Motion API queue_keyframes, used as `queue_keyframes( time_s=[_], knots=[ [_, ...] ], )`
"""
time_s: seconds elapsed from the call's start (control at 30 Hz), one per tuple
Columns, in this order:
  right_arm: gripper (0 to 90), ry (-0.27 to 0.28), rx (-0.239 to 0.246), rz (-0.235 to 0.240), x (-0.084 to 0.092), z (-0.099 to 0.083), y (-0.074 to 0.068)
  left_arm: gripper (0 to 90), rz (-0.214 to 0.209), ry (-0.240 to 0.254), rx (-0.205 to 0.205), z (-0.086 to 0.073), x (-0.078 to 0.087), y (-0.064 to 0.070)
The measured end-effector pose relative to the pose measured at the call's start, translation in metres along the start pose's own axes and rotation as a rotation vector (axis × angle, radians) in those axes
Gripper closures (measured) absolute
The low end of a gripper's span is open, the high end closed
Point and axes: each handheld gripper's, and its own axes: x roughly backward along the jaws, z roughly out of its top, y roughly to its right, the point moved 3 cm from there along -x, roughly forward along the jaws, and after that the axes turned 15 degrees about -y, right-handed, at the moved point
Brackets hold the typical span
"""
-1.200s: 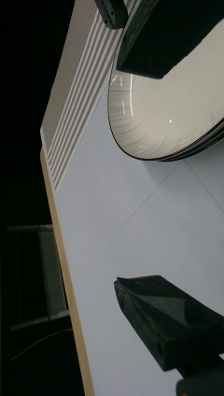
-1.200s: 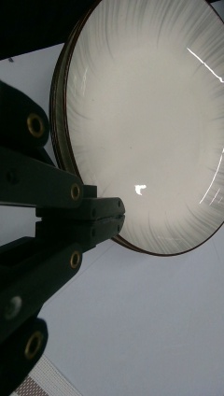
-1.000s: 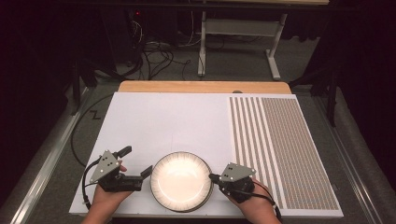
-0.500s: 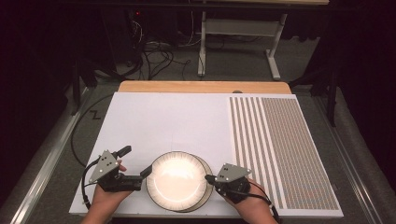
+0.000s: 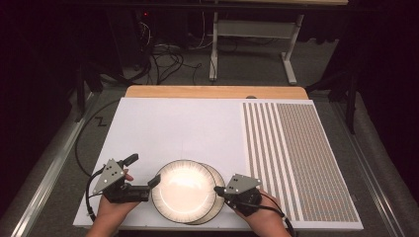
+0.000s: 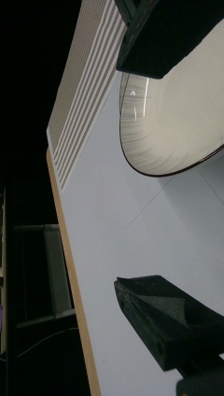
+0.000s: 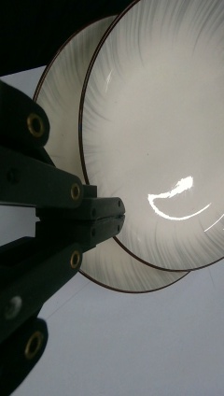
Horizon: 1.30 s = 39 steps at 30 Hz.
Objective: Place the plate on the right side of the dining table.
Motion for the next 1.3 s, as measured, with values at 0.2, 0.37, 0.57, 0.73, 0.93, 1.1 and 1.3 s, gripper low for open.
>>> queue_keyframes(
  time_s=[0.2, 0.37, 0.57, 0.73, 0.93, 1.1, 1.3],
  knots=[
    [90.0, -0.001, -0.003, 0.003, -0.0002, -0.0002, -0.0003, 0.1, -0.003, -0.001, 0.006, 0.0002, 0.0005, 0.0001],
    [90.0, -0.001, -0.003, 0.003, -0.0002, -0.0001, -0.0003, 0.1, -0.004, 0.0, 0.003, 0.0005, 0.0007, 0.0011],
    [90.0, 0.001, -0.005, 0.005, -0.0004, -0.0001, -0.0001, 0.1, -0.002, 0.003, 0.007, 0.0007, 0.0016, -0.0004],
    [90.0, 0.0, -0.004, 0.006, -0.0009, 0.0001, -0.0004, 0.1, -0.002, 0.007, 0.011, 0.0009, 0.0021, -0.0007],
    [90.0, -0.001, -0.005, 0.007, -0.0009, 0.0002, -0.0001, 0.0, -0.002, 0.009, 0.01, 0.0013, 0.0027, -0.0008],
    [90.0, 0.0, -0.007, 0.008, -0.001, 0.0, -0.0001, 0.1, -0.002, 0.011, 0.009, 0.0015, 0.0031, -0.0008],
    [90.0, 0.002, -0.01, 0.011, -0.0011, 0.0, 0.0001, 0.1, -0.001, 0.011, 0.008, 0.0016, 0.0031, -0.001]
  ],
)
